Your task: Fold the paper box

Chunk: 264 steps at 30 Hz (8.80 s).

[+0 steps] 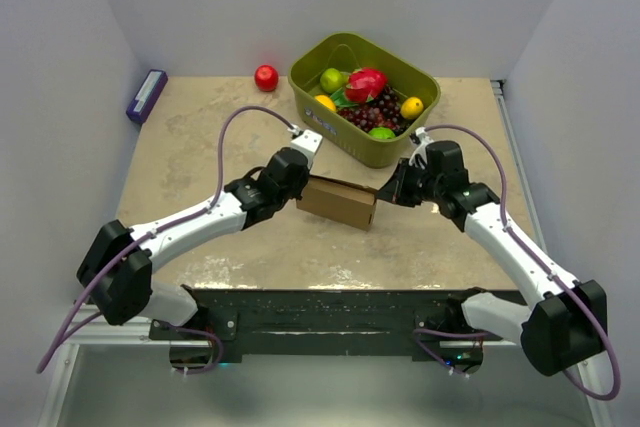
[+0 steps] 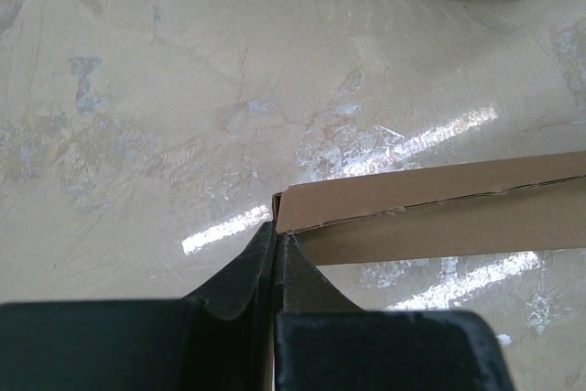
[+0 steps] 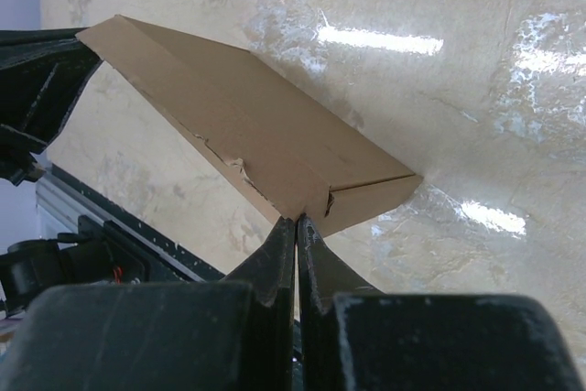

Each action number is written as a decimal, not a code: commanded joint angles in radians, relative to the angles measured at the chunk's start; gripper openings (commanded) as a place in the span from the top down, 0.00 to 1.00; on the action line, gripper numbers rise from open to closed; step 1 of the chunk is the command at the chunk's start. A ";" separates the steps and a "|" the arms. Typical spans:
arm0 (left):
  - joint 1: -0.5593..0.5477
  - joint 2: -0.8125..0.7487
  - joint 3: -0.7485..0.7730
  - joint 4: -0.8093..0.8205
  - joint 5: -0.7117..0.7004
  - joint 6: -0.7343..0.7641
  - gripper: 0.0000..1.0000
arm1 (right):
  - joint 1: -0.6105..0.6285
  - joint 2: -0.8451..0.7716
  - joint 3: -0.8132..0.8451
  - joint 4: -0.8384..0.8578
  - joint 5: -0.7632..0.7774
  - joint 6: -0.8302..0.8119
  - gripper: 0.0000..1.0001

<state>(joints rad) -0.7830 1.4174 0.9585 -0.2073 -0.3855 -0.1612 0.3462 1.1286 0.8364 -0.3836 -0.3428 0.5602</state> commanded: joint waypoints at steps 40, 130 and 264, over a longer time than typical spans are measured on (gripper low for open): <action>-0.044 0.080 -0.061 -0.230 -0.009 0.014 1.00 | -0.038 -0.101 -0.083 0.161 -0.010 0.153 1.00; -0.099 0.081 -0.049 -0.224 -0.019 -0.001 1.00 | -0.010 -0.286 -0.257 0.135 0.179 0.179 1.00; -0.150 -0.058 -0.055 -0.196 0.063 -0.014 0.68 | 0.125 -0.412 -0.456 0.253 0.478 0.635 0.45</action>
<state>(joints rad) -0.9230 1.3598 0.9440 -0.2848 -0.3965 -0.1627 0.4755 0.7235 0.4015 -0.1036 0.0719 1.1831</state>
